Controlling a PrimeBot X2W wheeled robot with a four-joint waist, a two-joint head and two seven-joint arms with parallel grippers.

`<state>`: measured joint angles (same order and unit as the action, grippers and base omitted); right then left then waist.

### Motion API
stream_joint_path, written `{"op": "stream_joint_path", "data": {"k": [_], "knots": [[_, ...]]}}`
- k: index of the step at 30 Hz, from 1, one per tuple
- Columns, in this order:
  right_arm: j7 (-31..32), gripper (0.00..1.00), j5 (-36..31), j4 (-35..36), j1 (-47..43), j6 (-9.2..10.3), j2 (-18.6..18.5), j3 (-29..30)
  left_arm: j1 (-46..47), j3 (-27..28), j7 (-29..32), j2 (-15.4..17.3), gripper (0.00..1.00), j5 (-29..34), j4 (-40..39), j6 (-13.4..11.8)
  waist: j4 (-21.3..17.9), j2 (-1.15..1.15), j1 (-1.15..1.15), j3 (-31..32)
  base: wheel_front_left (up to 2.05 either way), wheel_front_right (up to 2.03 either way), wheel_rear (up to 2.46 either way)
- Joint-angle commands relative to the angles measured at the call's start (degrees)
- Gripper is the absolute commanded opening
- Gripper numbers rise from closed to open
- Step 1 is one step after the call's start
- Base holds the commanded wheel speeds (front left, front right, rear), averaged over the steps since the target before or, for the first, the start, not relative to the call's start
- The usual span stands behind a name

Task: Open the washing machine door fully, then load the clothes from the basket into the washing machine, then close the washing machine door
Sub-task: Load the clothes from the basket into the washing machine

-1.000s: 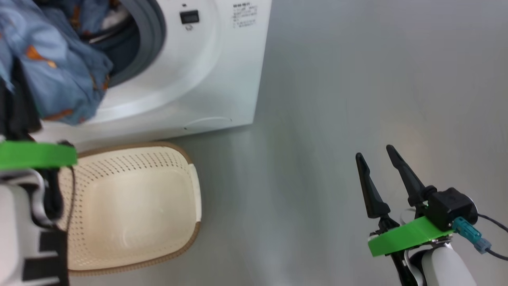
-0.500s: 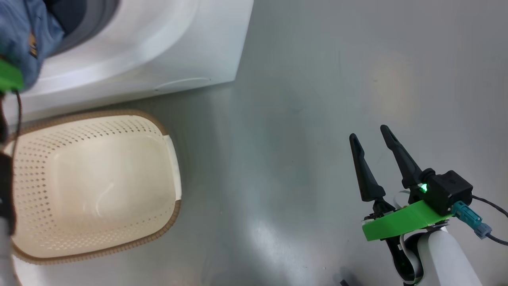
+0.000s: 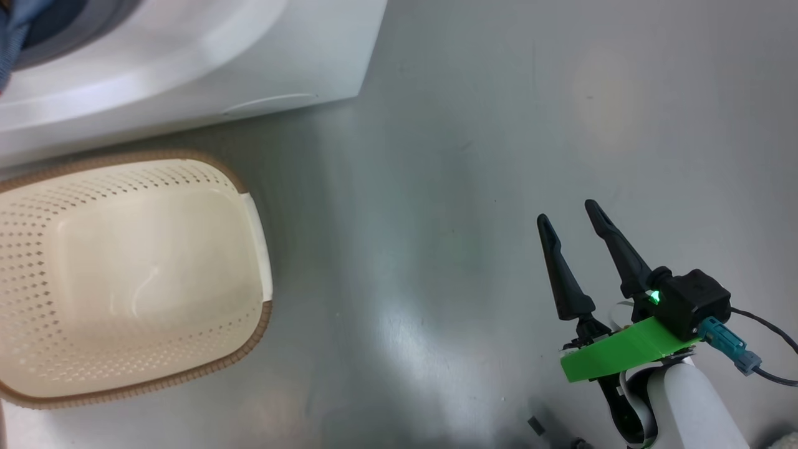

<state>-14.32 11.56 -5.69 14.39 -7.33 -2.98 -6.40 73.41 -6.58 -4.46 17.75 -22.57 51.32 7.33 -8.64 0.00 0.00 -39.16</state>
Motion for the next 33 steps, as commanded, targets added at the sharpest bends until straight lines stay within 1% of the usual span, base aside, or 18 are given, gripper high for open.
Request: {"op": "stream_joint_path", "data": {"k": [1, 5, 10, 12, 14, 17, 20, 23, 27, 29, 31, 32, 33], "knots": [[-0.7, 1.0, 0.8, 1.2, -0.4, -0.16, 0.1, -1.2, 1.4, 0.2, 0.3, 3.1, 0.0, -0.1, -0.4, 0.2, -0.3, 0.0, 0.0, -1.2, 0.0, 0.0, 0.0], [-0.7, 1.0, 0.9, 1.5, -1.0, -0.16, 0.1, -1.3, 4.2, -1.6, -1.3, 2.9, 0.0, 0.2, 1.8, 0.2, -0.2, 0.0, 0.0, -3.1, 0.0, 0.0, 0.0], [-0.7, 1.0, 1.7, 1.9, -0.8, -0.16, 0.1, -2.2, 7.6, -3.3, -7.7, 3.4, 0.0, 1.6, 2.5, 0.2, -0.6, 0.0, 0.0, -5.5, 0.0, 0.0, 0.0], [-0.7, 1.0, 2.2, 2.1, -0.7, -0.16, 0.1, -2.7, 8.7, -3.9, -9.7, 4.0, 0.0, 2.5, 1.3, 0.2, -1.0, 0.0, 0.0, -6.3, 0.0, 0.0, 0.0], [-0.7, 1.0, 2.5, 2.2, -0.5, -0.16, 0.1, -2.8, 9.5, -4.1, -10.4, 4.6, 0.0, 3.3, -1.2, 0.2, -1.3, 0.0, 0.0, -7.2, 0.0, 0.0, 0.0], [-0.7, 1.0, 2.9, 2.5, 0.0, -0.16, 0.1, -2.9, 9.6, -2.5, -10.5, 5.9, 0.0, 5.3, -10.6, 0.2, -1.6, 0.0, 0.0, -8.5, 0.0, 0.0, 0.0], [-0.7, 1.0, 3.2, 2.3, 0.3, -0.16, 0.1, -3.1, 7.6, 0.2, -10.5, 6.0, 0.0, 8.2, -19.9, 0.1, -1.9, 0.0, 0.0, -9.0, 0.0, 0.0, 0.0], [-0.7, 1.0, 3.6, 2.1, 0.7, -0.16, 0.1, -3.6, 5.3, 2.7, -10.5, 5.5, 0.0, 10.7, -26.3, 0.1, -2.1, 0.0, 0.0, -9.1, 0.0, 0.0, 0.0], [-0.7, 1.0, 3.9, 1.9, 1.0, -0.16, 0.1, -4.1, 3.0, 4.7, -10.5, 4.6, 0.0, 12.0, -30.0, 0.1, -2.2, 0.0, 0.0, -8.8, 0.0, 0.0, 0.0], [-0.7, 1.0, 4.0, 1.7, 1.0, -0.16, 0.1, -4.1, 2.2, 4.8, -10.5, 4.5, 0.0, 12.1, -29.6, 0.1, -2.2, 0.0, 0.0, -8.6, 0.0, 0.0, 0.0], [-0.7, 1.0, 4.0, 1.5, 1.0, -0.16, 0.1, -4.1, 1.7, 5.1, -10.5, 4.2, 0.0, 11.7, -27.1, 0.1, -2.1, 0.0, 0.0, -8.4, 0.0, 0.0, 0.0], [-0.7, 1.0, 4.0, 1.3, 1.0, -0.16, 0.1, -4.1, 1.5, 5.3, -10.5, 4.1, 0.44, 11.6, -25.4, 0.1, -2.0, 0.0, 0.0, -8.1, 0.0, 0.0, 0.0], [-0.7, 1.0, 4.0, 1.2, 0.9, -0.16, 0.1, -4.1, 1.4, 5.4, -10.5, 3.8, 1.0, 11.1, -23.2, 0.1, -2.0, 0.0, 0.0, -7.9, 0.0, 0.0, 0.0]]}}
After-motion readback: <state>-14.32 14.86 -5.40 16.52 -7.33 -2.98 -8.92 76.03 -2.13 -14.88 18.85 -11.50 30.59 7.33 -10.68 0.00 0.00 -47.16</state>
